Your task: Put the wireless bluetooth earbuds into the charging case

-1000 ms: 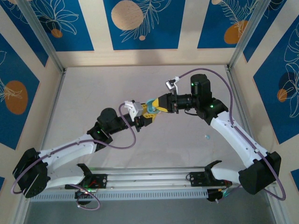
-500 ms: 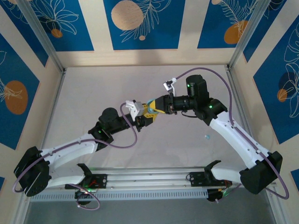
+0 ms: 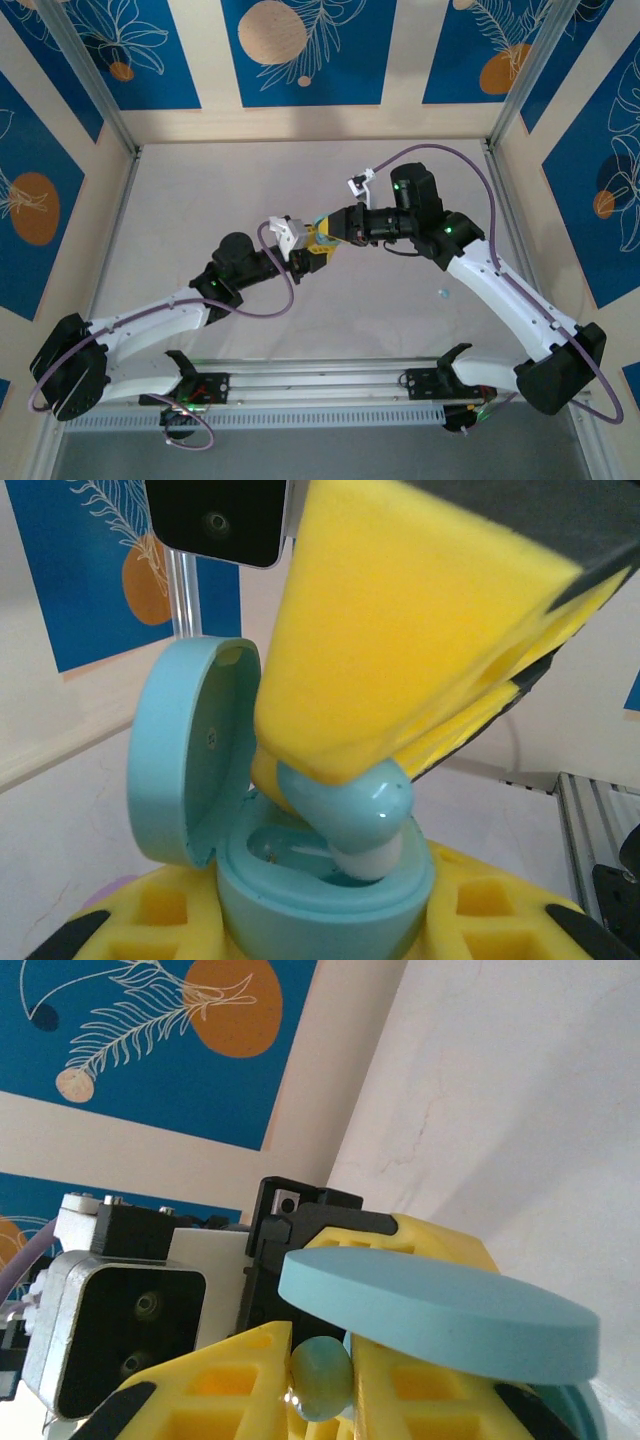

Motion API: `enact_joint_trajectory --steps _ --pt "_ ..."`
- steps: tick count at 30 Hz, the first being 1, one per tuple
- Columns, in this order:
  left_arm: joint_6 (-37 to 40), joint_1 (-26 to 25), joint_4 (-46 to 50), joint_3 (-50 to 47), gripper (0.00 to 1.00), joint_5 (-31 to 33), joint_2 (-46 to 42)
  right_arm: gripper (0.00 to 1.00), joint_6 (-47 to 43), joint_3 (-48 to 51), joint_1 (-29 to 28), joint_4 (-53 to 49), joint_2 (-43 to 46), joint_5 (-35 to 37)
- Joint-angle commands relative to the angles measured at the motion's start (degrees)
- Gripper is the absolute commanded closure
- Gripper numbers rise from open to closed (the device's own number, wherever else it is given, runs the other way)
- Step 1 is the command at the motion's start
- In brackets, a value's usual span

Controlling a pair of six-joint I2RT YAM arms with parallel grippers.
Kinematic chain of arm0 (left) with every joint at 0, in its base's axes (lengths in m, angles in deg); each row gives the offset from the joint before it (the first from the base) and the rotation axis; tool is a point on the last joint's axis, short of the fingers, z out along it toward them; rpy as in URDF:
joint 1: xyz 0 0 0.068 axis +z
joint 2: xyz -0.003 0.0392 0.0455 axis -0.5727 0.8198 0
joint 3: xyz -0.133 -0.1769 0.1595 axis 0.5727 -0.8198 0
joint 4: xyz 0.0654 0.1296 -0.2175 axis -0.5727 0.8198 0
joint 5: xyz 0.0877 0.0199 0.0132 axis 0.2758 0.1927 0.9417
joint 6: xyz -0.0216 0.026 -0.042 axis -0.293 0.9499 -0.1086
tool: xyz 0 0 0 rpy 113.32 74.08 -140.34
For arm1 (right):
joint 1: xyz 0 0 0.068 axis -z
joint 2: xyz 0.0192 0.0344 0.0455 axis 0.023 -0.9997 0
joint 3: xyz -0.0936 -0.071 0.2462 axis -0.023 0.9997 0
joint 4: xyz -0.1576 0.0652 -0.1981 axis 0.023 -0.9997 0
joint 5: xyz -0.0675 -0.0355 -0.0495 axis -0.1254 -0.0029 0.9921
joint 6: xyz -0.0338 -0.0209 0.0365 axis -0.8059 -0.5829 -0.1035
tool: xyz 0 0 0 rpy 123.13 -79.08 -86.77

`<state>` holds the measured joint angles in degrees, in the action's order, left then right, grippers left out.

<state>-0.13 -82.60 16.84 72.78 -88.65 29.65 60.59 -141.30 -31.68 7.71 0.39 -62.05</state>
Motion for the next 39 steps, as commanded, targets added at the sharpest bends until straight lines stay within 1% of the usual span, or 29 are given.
enact_joint_trajectory --steps 1,6,15,22,31,39 --pt "-0.60 -0.68 -5.25 0.36 0.69 -0.61 -1.09 0.78 -1.54 -0.89 -0.53 -1.78 0.87 5.06" --pt "-0.71 -0.82 -5.27 0.36 0.69 -0.09 -0.96 0.78 -2.10 -0.66 -1.62 -1.61 1.75 8.09" --pt "-0.95 -0.78 -5.61 0.65 0.69 0.52 -0.91 0.76 -3.18 -1.31 -2.68 -3.25 0.73 6.83" --pt "-0.91 -0.83 -5.72 0.58 0.69 0.93 -1.09 0.74 -4.35 -2.93 -3.25 -6.37 -0.35 6.73" --pt "-0.61 -0.80 -5.37 0.55 0.69 1.30 -1.33 0.73 -5.14 -3.97 -3.31 -9.66 -0.47 9.99" --pt "-0.26 -0.82 -4.85 0.48 0.69 1.80 -1.43 0.73 -5.52 -6.66 -3.31 -14.17 -1.22 10.48"
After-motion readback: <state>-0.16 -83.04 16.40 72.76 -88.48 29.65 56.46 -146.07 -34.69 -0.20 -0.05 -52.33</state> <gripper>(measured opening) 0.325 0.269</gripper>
